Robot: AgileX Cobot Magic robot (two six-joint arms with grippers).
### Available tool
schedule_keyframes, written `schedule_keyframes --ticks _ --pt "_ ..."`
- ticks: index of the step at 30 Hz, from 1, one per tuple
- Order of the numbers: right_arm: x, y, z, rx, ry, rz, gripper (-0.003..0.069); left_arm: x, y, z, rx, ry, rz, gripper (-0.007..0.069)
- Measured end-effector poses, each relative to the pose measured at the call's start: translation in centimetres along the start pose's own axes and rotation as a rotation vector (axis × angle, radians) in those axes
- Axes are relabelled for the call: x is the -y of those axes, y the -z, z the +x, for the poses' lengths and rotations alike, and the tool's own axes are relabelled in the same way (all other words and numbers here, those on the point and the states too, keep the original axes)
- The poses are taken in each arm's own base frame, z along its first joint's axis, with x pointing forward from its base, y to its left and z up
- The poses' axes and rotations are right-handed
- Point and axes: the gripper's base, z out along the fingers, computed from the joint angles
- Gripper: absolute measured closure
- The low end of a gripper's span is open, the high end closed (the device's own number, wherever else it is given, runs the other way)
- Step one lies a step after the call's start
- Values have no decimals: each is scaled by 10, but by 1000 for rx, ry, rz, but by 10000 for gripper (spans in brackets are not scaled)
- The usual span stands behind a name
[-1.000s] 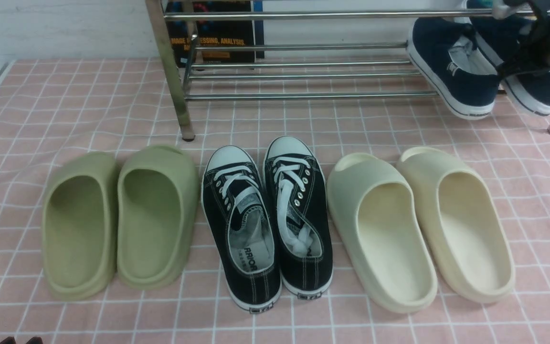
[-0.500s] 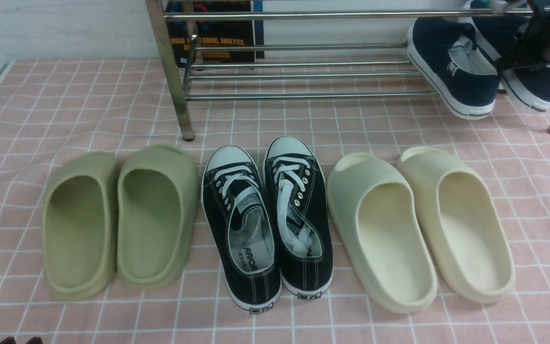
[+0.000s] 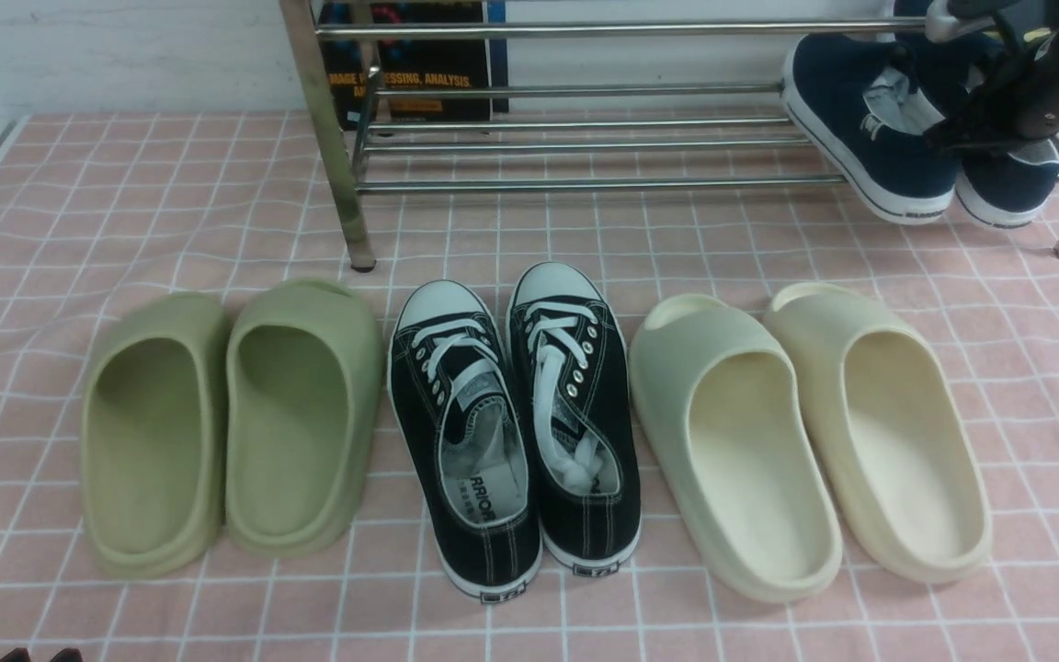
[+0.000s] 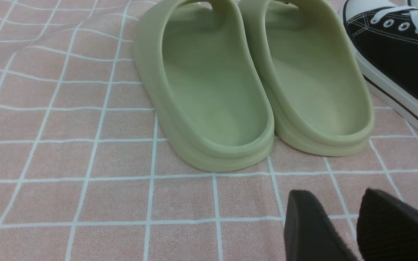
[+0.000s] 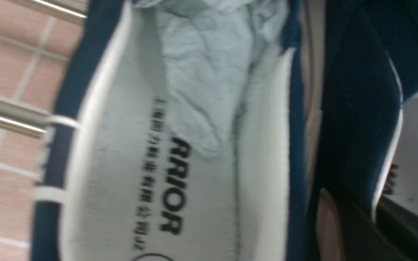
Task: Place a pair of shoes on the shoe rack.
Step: Use the right arm to put a shoe into the shoe rack
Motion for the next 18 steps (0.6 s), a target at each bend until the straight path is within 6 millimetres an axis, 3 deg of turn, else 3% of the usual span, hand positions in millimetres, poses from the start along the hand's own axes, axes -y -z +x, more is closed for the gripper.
schedule_keyframes --ticks 6,10,13,14,15,18 --pt "-4 -1 -2 28 -69 -44 622 0 0 0 0 0 0 384" --pt "-4 -2 -2 38 -91 -57 551 0 0 0 0 0 0 384" --pt "-2 1 -4 47 -104 -58 406 0 0 0 0 0 0 384" --pt "-1 2 -4 48 -104 -57 398 0 0 0 0 0 0 384" --pt "0 7 -6 52 -105 -56 330 0 0 0 0 0 0 384" --pt "2 29 -16 72 -103 -55 237 0 0 0 0 0 0 384"
